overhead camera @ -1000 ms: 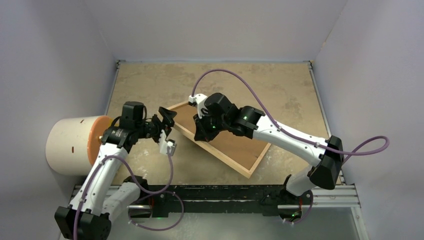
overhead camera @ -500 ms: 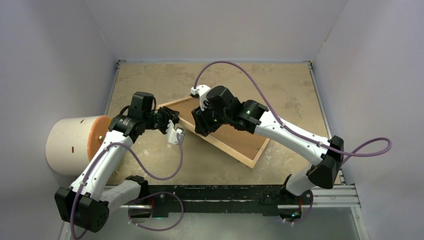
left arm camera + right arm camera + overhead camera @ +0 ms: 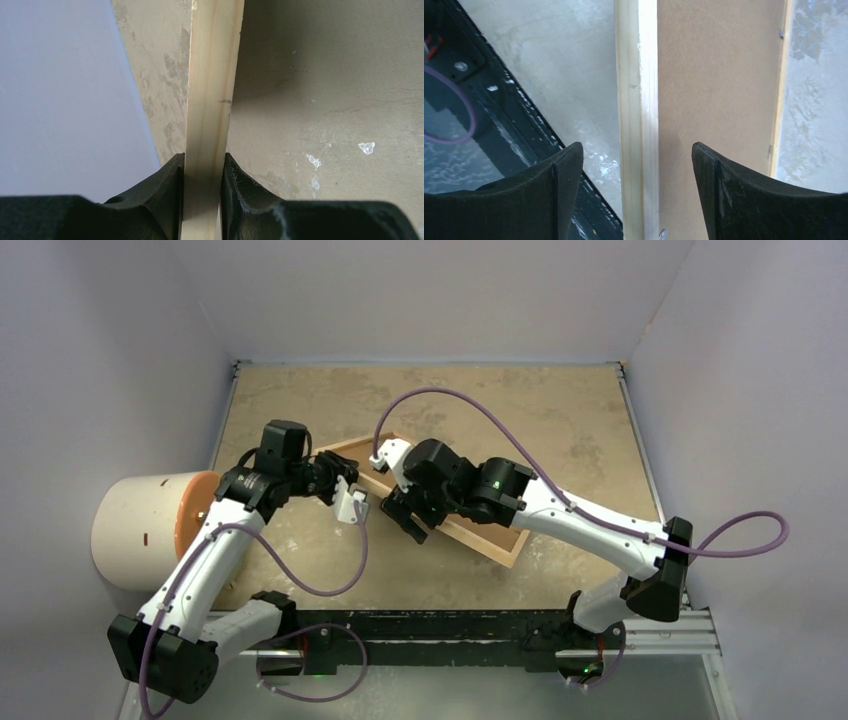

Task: Put the photo into the frame
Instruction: Turn over the photo frame at the center of the board.

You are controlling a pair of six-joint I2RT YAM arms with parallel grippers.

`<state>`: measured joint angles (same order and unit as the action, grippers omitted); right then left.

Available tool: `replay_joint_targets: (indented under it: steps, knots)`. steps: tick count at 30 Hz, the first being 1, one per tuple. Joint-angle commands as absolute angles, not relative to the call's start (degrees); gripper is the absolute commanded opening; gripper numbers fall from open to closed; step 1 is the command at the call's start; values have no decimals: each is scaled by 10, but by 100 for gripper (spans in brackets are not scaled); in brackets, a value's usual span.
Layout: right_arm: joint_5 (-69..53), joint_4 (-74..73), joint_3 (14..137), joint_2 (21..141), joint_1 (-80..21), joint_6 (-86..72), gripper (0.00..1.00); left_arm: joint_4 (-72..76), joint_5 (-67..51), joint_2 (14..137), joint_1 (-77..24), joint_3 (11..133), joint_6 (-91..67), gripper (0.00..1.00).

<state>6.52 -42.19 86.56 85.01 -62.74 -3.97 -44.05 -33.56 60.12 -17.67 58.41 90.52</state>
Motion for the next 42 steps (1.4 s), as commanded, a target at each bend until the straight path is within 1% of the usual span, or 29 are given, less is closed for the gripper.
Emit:
replay_joint_targets:
  steps: [1,2,6,8,10,16,19,21,23,25,26,27,29,32,34,35,37,39,42]
  knots:
    - [165,-455,868,852,-650,-9,80,-425,-349,599,-176,623,868,21]
    - [192,-454,865,856,-654,-8,79,-425,-350,597,-176,623,867,21]
    - [281,-429,847,856,-665,-3,64,-421,-353,596,-176,624,859,23]
    - [306,-410,837,849,-667,-2,54,-419,-354,596,-176,625,855,23]
    - [316,-393,830,842,-671,20,47,-414,-356,597,-176,628,847,24]
    - [316,-377,828,836,-686,42,36,-404,-363,604,-176,639,821,25]
    - [307,-374,829,840,-689,53,35,-402,-367,608,-176,647,807,25]
    - [314,-370,826,844,-689,57,30,-402,-367,610,-176,651,802,27]
    - [325,-361,833,847,-690,55,20,-397,-364,607,-176,655,797,42]
    - [316,-368,860,851,-689,39,4,-361,-356,595,-176,654,769,56]
    - [313,-371,875,854,-689,25,0,-331,-348,589,-176,651,734,67]
    - [313,-370,890,855,-689,16,0,-300,-341,582,-175,652,698,73]
    - [307,-369,925,859,-687,9,0,-247,-317,579,-174,664,618,78]
    - [284,-383,996,879,-675,-10,0,-207,-259,598,-168,717,495,81]
    - [259,-405,1056,903,-659,-34,0,-200,-225,622,-151,766,428,82]
    - [243,-419,1088,922,-648,-53,0,-195,-218,638,-126,791,377,83]
    - [191,-446,1148,945,-610,-91,0,-197,-245,659,-72,835,309,84]
    - [139,-458,1180,955,-562,-129,0,-221,-279,677,-35,868,272,85]
    - [91,-452,1174,951,-497,-169,0,-281,-300,691,-23,881,278,86]
